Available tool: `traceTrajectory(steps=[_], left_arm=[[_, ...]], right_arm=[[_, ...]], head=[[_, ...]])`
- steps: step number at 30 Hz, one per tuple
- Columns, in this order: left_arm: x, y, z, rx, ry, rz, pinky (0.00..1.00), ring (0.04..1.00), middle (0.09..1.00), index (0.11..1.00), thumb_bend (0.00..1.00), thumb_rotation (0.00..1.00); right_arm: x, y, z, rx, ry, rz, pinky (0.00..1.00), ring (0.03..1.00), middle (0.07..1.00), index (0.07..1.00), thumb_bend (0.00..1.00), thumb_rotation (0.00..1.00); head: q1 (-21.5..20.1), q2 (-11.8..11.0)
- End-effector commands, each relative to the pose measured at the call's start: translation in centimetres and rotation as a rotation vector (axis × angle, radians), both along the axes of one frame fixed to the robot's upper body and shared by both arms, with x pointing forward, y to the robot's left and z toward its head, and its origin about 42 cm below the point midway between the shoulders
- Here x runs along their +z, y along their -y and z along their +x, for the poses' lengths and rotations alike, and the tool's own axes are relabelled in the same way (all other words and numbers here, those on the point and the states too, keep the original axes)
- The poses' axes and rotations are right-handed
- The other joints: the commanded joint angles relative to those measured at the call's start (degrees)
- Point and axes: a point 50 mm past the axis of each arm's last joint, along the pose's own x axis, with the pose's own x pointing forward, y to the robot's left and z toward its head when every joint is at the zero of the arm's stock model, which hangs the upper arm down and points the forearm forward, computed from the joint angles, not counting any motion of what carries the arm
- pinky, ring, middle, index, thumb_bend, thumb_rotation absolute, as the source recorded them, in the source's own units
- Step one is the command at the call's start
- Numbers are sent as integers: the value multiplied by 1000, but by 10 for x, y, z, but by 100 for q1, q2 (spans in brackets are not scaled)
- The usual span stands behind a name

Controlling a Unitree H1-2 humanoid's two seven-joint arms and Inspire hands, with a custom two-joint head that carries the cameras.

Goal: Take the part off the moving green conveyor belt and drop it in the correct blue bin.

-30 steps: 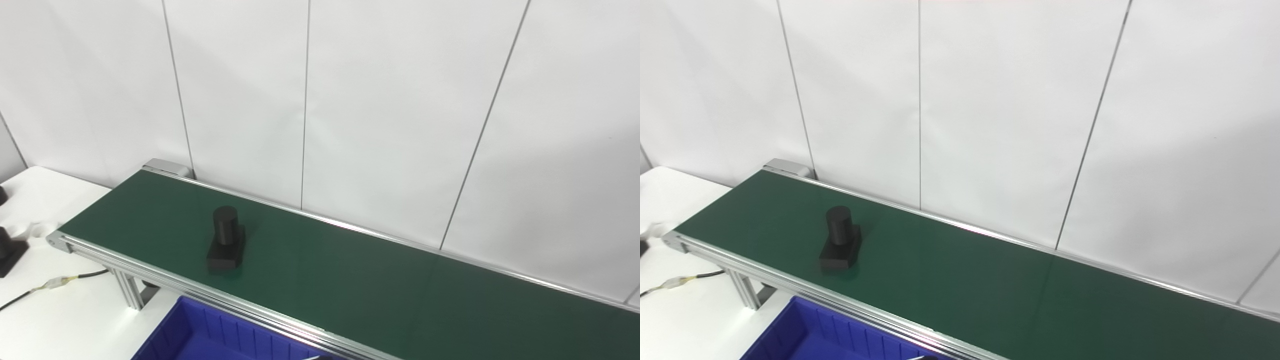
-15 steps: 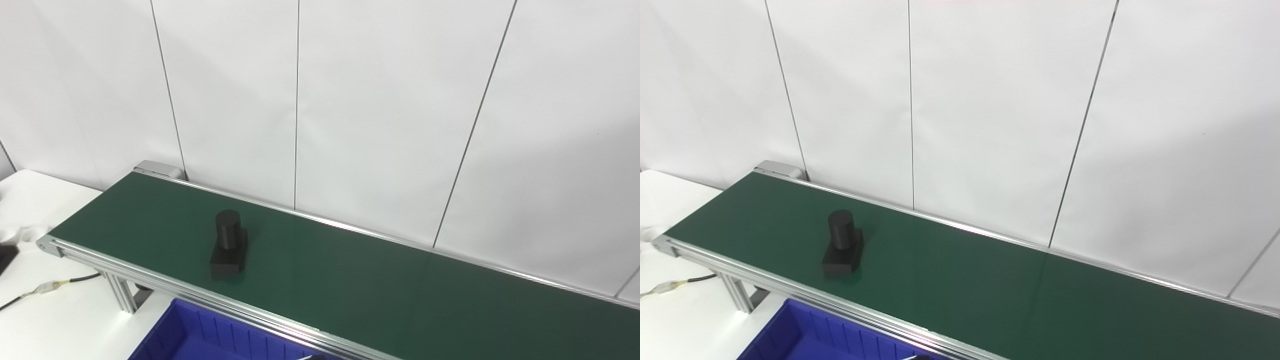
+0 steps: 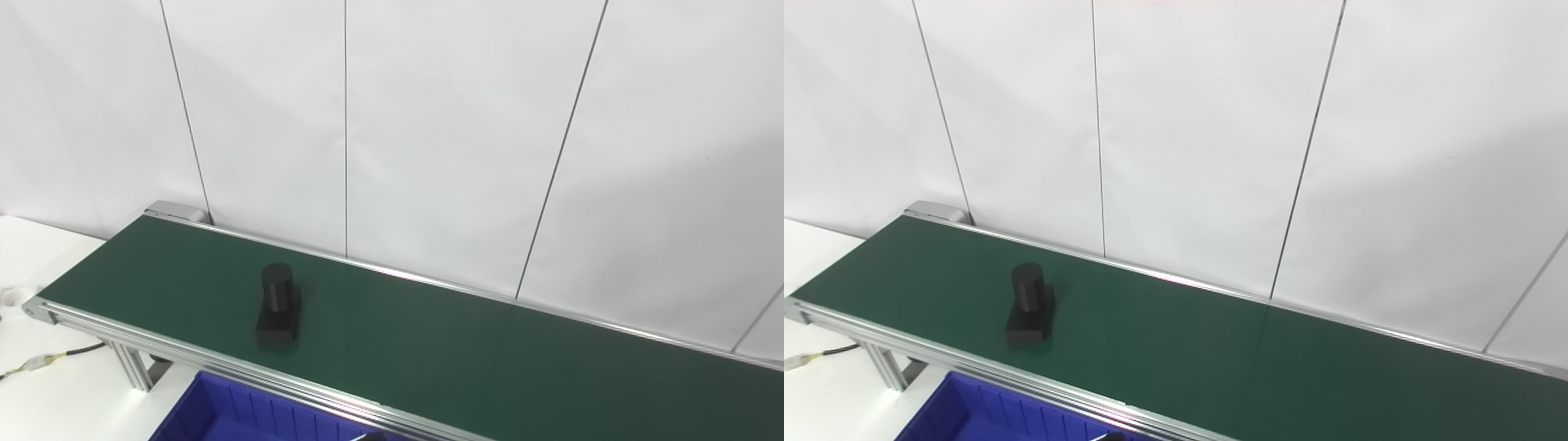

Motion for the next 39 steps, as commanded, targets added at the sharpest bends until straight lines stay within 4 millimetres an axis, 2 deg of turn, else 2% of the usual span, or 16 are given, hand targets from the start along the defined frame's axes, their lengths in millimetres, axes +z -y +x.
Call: traceTrajectory(steps=[1,11,22,29,39], left_arm=[[7,-1,6,-6,47,-5,638,671,726,765,523,0],[6,-5,5,-3,42,-11,631,665,728,764,498,0],[6,-7,5,-6,56,-6,629,663,719,757,481,0],[10,-13,5,2,56,4,624,651,719,762,503,0],[15,-14,8,-5,65,-4,661,684,743,802,430,0]], right_arm=[[10,-3,7,-6,73,23,560,661,753,792,692,0],[10,-7,6,1,74,31,559,666,751,787,699,0],[11,-9,6,6,83,9,565,671,757,792,712,27],[15,-14,7,15,99,16,559,666,750,784,718,19],[21,-16,12,20,124,13,574,684,765,797,704,1]], head=[[4,1],[-245,57],[-271,78],[-607,179],[-948,434]])
